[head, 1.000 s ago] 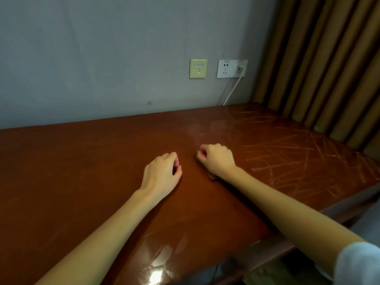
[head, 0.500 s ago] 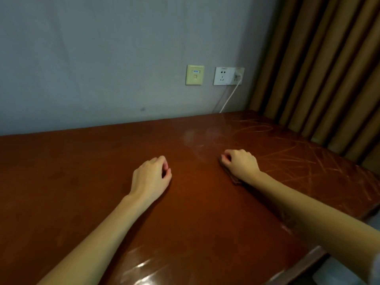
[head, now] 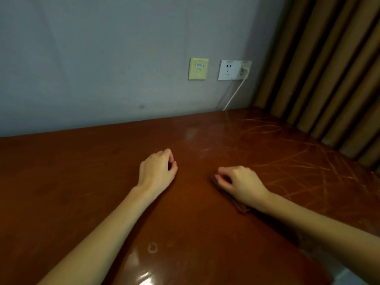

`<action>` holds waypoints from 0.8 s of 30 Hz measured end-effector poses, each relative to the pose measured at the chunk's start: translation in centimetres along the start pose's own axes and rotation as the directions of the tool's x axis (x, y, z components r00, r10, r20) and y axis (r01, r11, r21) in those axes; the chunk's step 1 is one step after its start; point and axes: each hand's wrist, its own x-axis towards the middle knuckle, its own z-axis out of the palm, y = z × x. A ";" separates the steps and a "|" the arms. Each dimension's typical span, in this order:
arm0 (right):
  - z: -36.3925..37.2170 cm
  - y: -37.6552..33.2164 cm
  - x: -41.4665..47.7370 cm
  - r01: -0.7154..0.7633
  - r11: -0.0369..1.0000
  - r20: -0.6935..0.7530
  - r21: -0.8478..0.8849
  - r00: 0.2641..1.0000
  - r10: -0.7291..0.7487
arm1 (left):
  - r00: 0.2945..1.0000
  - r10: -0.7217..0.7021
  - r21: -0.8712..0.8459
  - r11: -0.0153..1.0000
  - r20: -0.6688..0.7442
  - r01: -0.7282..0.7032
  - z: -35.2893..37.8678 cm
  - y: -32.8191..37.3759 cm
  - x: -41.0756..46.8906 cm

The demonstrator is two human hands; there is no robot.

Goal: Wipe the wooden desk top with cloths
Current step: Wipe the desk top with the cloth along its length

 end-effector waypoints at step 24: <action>1.2 1.6 5.5 0.002 0.999 -0.067 0.040 0.998 0.001 | 1.000 0.012 -0.024 1.000 -0.019 -0.013 0.3 -0.1 -0.2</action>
